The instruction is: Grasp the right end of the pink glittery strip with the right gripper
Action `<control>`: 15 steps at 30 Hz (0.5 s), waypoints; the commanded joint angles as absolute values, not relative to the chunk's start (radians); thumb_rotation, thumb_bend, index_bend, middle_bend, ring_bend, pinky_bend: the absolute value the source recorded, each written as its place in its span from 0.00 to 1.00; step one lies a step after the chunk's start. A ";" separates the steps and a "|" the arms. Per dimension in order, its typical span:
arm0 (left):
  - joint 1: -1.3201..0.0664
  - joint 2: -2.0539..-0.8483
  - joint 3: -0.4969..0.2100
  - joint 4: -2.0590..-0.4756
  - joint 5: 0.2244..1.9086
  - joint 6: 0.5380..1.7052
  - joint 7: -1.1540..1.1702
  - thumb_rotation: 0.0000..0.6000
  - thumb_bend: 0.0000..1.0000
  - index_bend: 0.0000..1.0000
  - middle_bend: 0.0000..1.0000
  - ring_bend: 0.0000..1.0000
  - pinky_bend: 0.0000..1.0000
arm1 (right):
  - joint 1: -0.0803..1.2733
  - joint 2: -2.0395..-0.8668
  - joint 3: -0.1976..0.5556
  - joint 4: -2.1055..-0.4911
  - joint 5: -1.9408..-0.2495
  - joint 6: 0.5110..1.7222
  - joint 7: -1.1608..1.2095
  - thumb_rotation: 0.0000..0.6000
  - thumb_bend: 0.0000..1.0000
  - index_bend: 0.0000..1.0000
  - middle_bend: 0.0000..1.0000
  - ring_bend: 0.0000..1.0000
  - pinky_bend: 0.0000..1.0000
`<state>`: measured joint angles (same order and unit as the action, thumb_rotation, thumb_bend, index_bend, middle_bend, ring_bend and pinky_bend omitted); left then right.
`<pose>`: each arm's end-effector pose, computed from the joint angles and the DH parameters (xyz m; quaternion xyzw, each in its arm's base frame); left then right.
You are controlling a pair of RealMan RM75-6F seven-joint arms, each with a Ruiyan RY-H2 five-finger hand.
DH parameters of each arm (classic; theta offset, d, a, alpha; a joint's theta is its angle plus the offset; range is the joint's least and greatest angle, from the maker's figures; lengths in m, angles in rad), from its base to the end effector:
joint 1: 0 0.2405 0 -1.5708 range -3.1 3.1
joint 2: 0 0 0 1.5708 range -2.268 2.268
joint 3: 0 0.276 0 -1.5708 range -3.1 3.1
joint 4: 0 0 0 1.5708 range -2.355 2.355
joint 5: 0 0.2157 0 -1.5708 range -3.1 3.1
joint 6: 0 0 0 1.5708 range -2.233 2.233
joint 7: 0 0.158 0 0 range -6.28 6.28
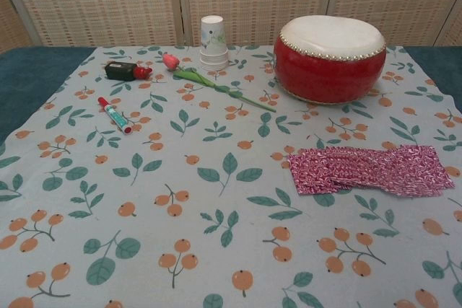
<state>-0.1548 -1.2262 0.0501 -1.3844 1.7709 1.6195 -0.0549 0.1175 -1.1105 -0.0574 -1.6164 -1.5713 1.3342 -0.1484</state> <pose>-0.3143 0.1947 0.1314 -0.6876 -0.2820 -0.4438 0.5007 -0.3340 -0.1793 0.1242 0.6983 -0.3802 0.2869 0.5343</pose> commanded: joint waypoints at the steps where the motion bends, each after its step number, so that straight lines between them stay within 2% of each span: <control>1: -0.154 -1.225 0.051 -1.384 1.772 1.619 -0.053 1.00 0.83 0.37 0.30 0.62 0.61 | 0.118 -1.110 -0.056 -1.617 -1.568 1.331 -0.152 1.00 0.19 0.04 0.04 0.00 0.37; 6: -0.153 -1.224 0.051 -1.388 1.771 1.620 -0.052 1.00 0.83 0.37 0.30 0.62 0.61 | 0.120 -1.115 -0.053 -1.614 -1.555 1.323 -0.174 1.00 0.19 0.04 0.03 0.01 0.37; 8: -0.151 -1.223 0.052 -1.387 1.776 1.626 -0.051 1.00 0.83 0.37 0.30 0.62 0.61 | 0.124 -1.119 -0.051 -1.612 -1.555 1.318 -0.187 1.00 0.25 0.04 0.06 0.05 0.37; 10: -0.152 -1.225 0.050 -1.385 1.777 1.629 -0.054 1.00 0.83 0.37 0.30 0.62 0.61 | 0.127 -1.129 -0.044 -1.601 -1.554 1.321 -0.200 1.00 0.36 0.04 0.18 0.17 0.37; 12: -0.154 -1.226 0.049 -1.384 1.775 1.625 -0.058 1.00 0.83 0.37 0.30 0.62 0.61 | 0.130 -1.140 -0.037 -1.592 -1.537 1.312 -0.218 1.00 0.46 0.05 0.32 0.35 0.42; 14: -0.156 -1.226 0.048 -1.381 1.766 1.612 -0.058 1.00 0.83 0.37 0.30 0.62 0.61 | 0.142 -1.145 -0.033 -1.590 -1.507 1.275 -0.248 1.00 0.57 0.05 0.47 0.55 0.57; 15: -0.156 -1.226 0.049 -1.382 1.763 1.608 -0.057 1.00 0.83 0.37 0.30 0.62 0.61 | 0.149 -1.146 -0.032 -1.591 -1.490 1.254 -0.264 1.00 0.61 0.05 0.53 0.62 0.62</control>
